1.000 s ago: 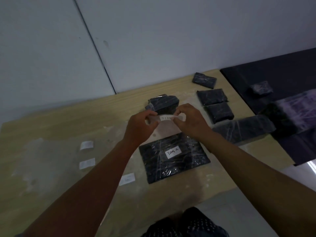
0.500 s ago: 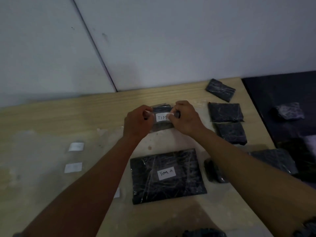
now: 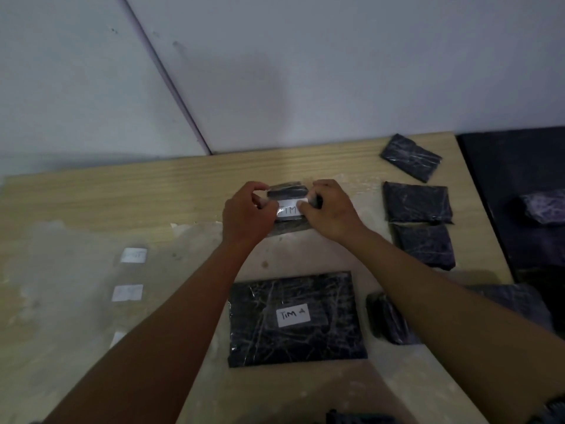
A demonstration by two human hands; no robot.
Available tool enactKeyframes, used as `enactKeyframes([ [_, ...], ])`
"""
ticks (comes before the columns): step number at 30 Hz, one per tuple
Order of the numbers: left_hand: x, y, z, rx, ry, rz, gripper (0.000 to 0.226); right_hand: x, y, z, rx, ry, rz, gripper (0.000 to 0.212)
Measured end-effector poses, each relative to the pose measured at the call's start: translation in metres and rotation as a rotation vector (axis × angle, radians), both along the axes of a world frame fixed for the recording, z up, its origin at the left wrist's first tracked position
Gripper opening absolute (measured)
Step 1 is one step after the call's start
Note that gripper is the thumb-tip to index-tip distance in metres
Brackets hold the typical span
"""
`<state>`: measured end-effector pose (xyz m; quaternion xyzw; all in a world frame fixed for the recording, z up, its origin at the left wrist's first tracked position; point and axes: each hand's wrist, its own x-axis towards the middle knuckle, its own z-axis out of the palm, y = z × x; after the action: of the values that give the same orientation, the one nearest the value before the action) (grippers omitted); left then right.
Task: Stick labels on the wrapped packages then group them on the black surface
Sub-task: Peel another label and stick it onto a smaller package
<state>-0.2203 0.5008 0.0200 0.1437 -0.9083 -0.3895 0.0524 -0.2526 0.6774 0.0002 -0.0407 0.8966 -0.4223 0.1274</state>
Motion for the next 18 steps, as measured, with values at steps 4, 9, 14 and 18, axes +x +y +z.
enactKeyframes([
  [4,-0.001,-0.002,-0.001,0.013,-0.038,-0.018,0.030,0.000,-0.002,0.006,-0.061,-0.055,-0.020,0.021],
  [9,-0.001,-0.004,-0.010,-0.053,-0.025,-0.068,0.031,0.004,-0.002,0.001,-0.093,-0.054,-0.069,0.018],
  [14,0.009,0.000,-0.018,-0.085,0.013,-0.029,0.042,0.016,-0.005,-0.008,-0.148,0.016,-0.151,0.040],
  [18,0.012,0.017,-0.021,0.154,-0.104,0.246,0.057,0.027,-0.020,-0.012,-0.205,-0.055,-0.389,0.050],
])
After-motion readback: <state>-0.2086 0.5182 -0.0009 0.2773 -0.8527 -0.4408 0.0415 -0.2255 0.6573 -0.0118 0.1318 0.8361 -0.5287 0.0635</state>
